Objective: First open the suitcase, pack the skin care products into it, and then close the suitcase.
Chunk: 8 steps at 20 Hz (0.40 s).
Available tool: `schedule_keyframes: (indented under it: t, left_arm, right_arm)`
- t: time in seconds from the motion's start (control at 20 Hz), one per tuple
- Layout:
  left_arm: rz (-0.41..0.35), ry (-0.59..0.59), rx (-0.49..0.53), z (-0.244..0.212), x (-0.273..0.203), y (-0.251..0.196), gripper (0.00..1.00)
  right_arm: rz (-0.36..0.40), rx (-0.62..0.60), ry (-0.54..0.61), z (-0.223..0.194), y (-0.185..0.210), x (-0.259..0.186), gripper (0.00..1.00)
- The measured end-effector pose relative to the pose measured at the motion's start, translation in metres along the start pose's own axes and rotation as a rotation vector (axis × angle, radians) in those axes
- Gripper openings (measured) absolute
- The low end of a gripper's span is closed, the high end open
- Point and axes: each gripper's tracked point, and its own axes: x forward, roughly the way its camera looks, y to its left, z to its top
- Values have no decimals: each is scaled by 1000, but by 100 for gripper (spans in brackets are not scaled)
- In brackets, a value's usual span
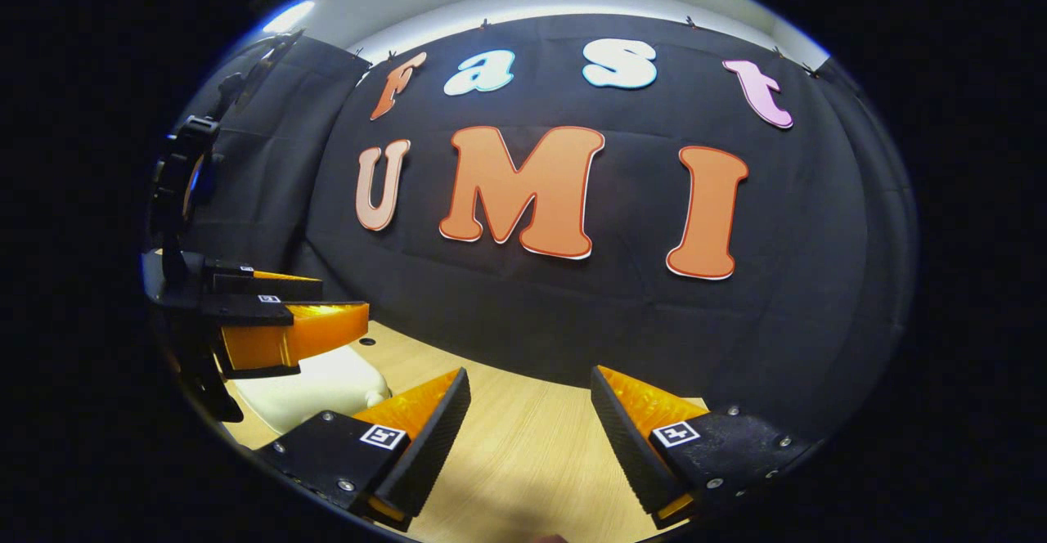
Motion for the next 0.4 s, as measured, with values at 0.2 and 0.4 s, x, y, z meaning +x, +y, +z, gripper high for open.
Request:
schedule_keyframes:
  t: [0.2, 0.4]
  left_arm:
    - [23, -12, -13, 6, -3, 11, 97]
    - [22, -41, -16, 11, -3, 11, 98]
  right_arm:
    - [-23, 2, -11, 1, -8, 0, 95]
    - [-36, 4, -4, 0, -12, -2, 96]
